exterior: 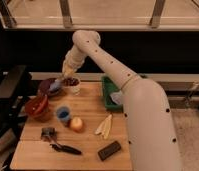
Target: Place fork in purple bowl
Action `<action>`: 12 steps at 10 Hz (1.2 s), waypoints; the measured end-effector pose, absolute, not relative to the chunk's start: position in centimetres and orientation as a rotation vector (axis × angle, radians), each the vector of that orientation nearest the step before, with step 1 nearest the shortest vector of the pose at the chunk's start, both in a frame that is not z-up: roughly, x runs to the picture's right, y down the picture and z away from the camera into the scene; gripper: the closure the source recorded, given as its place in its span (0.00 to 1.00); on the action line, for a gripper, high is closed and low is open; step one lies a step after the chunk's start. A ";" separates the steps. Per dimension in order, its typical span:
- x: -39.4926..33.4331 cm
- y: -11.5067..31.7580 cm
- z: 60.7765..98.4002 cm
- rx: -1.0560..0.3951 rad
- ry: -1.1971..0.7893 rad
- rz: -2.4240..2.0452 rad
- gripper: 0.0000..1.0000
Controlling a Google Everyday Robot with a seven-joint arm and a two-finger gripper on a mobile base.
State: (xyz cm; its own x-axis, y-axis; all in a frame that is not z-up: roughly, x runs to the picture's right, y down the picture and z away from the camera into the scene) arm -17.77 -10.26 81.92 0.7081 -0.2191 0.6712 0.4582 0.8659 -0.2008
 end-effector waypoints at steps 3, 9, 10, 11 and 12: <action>-18.9 -10.3 82.1 -0.370 -0.696 -0.393 1.00; -18.9 -10.1 82.1 -0.370 -0.699 -0.399 1.00; -19.3 -10.1 82.3 -0.364 -0.708 -0.405 1.00; -20.1 -10.2 82.3 -0.355 -0.720 -0.415 1.00; -21.5 -10.3 82.2 -0.345 -0.737 -0.432 1.00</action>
State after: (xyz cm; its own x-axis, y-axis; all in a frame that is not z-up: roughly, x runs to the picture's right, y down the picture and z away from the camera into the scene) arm -21.49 -10.33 82.22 0.6604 -0.2551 0.7063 0.4916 0.8578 -0.1499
